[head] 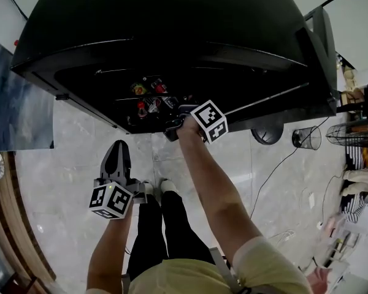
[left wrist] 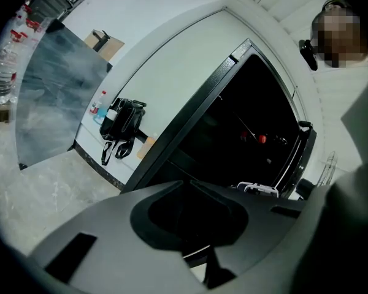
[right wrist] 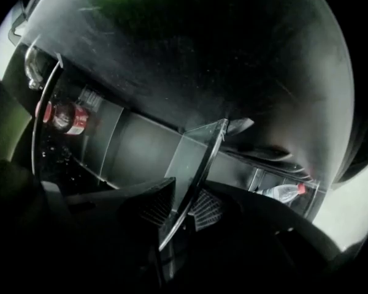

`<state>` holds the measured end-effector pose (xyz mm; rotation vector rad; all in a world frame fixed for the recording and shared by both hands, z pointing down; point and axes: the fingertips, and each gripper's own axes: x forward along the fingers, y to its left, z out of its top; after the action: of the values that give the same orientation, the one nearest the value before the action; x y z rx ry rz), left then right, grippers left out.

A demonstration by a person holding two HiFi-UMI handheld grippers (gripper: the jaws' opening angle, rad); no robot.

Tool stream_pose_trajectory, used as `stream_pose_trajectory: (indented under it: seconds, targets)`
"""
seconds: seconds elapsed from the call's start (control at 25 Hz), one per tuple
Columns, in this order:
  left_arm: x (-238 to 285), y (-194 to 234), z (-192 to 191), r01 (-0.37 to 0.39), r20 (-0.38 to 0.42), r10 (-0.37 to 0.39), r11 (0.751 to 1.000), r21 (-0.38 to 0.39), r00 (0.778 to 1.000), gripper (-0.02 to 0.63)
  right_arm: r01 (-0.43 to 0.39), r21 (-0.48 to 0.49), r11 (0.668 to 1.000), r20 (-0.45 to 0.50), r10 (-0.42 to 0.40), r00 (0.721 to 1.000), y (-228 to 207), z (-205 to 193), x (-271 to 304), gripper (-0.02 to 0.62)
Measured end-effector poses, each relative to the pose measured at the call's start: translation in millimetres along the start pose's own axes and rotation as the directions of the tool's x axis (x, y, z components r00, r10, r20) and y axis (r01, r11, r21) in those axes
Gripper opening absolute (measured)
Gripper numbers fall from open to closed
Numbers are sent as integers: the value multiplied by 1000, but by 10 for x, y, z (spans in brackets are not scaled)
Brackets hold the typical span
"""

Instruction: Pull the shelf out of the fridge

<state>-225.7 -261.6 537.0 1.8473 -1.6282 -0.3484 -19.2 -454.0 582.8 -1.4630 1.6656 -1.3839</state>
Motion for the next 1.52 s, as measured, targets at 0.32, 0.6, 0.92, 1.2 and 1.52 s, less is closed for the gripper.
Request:
stream_pose_trajectory:
  seconds: [0.32,0.6,0.92,1.2,1.52]
  targets:
    - [152,-98,-83,92,-51,-93,995,-38,994,23,-39,28,999,-6,40,999,1,-44,-92,69]
    - [201,-147,-155,125,-65,-139,976,-180,988,53,-45,36,998,-14,45,999,-22,-85,-228,66]
    - [283,-140,-159,128,-29,-144,939,-319,989,127,-54,57,997,-33,55,998,-40,-148,-374,63]
    - [411,-69,-211,91,3,-98,914,-395,995,157,-55,74,996,-44,58,997,-73,-181,-522,61]
    - [553,-43,-240,97,21,-98,900,-424,995,163,-60,78,995,-60,65,996,-93,-226,-706,60]
